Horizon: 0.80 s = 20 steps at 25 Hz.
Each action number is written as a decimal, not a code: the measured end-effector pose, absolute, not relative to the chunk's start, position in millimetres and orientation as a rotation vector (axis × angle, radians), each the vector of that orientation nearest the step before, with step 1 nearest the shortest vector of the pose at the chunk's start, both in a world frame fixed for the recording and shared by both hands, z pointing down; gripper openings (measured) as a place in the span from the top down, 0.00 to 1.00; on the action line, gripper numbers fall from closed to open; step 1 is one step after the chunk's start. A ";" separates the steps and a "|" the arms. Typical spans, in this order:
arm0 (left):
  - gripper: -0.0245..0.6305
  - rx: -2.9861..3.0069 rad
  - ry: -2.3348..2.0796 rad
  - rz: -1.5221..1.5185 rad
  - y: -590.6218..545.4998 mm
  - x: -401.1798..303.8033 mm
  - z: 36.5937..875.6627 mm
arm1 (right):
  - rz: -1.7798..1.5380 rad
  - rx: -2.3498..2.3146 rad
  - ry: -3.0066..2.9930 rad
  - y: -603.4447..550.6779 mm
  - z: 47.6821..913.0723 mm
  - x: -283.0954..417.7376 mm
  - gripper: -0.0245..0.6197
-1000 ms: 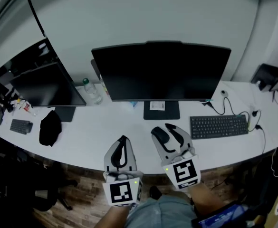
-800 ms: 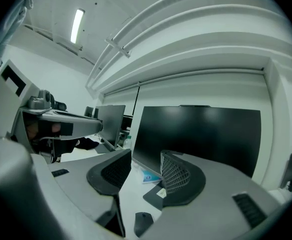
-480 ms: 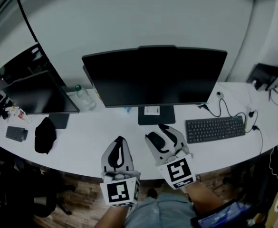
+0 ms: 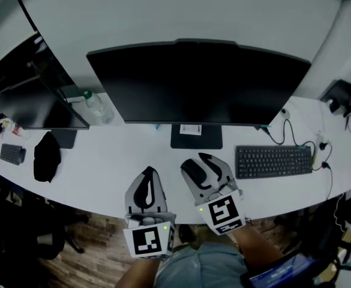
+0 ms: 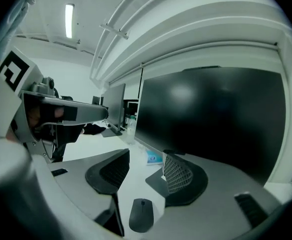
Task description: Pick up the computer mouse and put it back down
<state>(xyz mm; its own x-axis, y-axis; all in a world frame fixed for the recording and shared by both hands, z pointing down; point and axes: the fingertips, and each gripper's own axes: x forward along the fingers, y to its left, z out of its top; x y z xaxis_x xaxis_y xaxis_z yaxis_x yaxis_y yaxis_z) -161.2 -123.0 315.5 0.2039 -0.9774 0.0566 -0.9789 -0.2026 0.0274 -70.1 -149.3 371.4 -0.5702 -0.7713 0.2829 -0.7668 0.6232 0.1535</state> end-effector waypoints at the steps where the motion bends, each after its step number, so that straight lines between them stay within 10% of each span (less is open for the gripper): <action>1: 0.95 2.381 -1.947 0.060 -124.6 -161.7 321.2 | 0.005 1.232 -2.525 -151.5 378.4 -70.2 0.62; 20: 0.95 2.123 -1.902 0.280 -139.4 -167.6 423.5 | 0.343 1.013 -2.341 -158.5 540.3 -62.3 0.45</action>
<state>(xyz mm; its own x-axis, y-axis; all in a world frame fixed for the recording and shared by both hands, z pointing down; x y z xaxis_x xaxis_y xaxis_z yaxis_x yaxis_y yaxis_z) -167.6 -139.4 423.5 0.1162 -0.9390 0.3236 -0.9924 -0.0968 0.0755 -62.3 -158.5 540.3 -0.5575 -0.5879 0.5862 -0.7315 0.6818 -0.0119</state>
